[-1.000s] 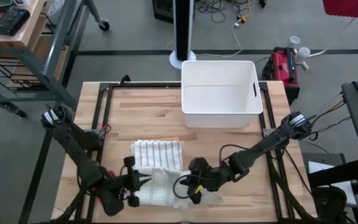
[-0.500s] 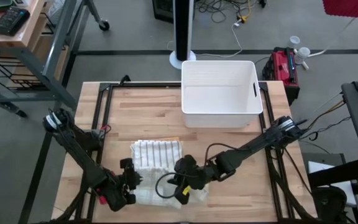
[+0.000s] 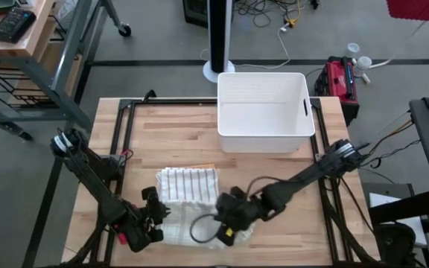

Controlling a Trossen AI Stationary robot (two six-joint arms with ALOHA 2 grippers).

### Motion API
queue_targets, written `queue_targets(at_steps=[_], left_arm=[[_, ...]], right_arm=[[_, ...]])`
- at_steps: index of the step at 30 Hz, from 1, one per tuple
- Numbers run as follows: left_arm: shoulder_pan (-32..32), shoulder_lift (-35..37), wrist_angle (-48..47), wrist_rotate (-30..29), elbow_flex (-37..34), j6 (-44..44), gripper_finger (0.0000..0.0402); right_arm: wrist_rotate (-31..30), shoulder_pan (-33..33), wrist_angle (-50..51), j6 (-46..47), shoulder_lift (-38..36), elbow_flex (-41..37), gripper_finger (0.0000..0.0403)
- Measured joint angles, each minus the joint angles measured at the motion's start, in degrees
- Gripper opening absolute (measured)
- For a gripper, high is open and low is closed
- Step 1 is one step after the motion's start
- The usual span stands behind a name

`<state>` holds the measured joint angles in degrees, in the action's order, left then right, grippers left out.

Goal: Fold towel
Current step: Fold the light gray patterned towel

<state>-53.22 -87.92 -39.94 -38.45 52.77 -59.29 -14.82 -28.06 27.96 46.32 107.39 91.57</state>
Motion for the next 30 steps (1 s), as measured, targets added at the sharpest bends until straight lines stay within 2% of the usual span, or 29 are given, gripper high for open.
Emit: queue_targets(at_steps=[7,10,18,22,25,30], left_arm=[[0.07,-1.06,2.08,-1.96,0.0,-0.8,0.0037],[0.16,-1.56,2.3,-2.46,0.0,-0.8,0.0037],[0.83,-1.7,4.33,-3.01,-0.02,-0.72,0.0037],[1.7,-1.73,5.72,-2.82,-0.02,-0.63,0.0037],[2.53,-2.1,7.03,-2.49,-0.02,-0.62,0.0037],[4.4,-4.38,14.07,1.32,-0.04,3.8,0.0037]], right_arm=[[0.29,-3.48,26.95,16.52,-0.36,-0.02,0.0],[0.25,-4.9,34.23,20.63,-0.43,-0.02,0.0],[4.94,-8.6,36.77,21.06,-0.43,-0.02,0.0021],[9.71,-10.84,39.19,23.38,-0.43,-0.02,0.0048],[11.05,-12.76,41.44,26.34,-0.43,-0.02,0.0071],[14.87,-15.66,45.86,31.18,-0.56,-0.02,0.0106]])
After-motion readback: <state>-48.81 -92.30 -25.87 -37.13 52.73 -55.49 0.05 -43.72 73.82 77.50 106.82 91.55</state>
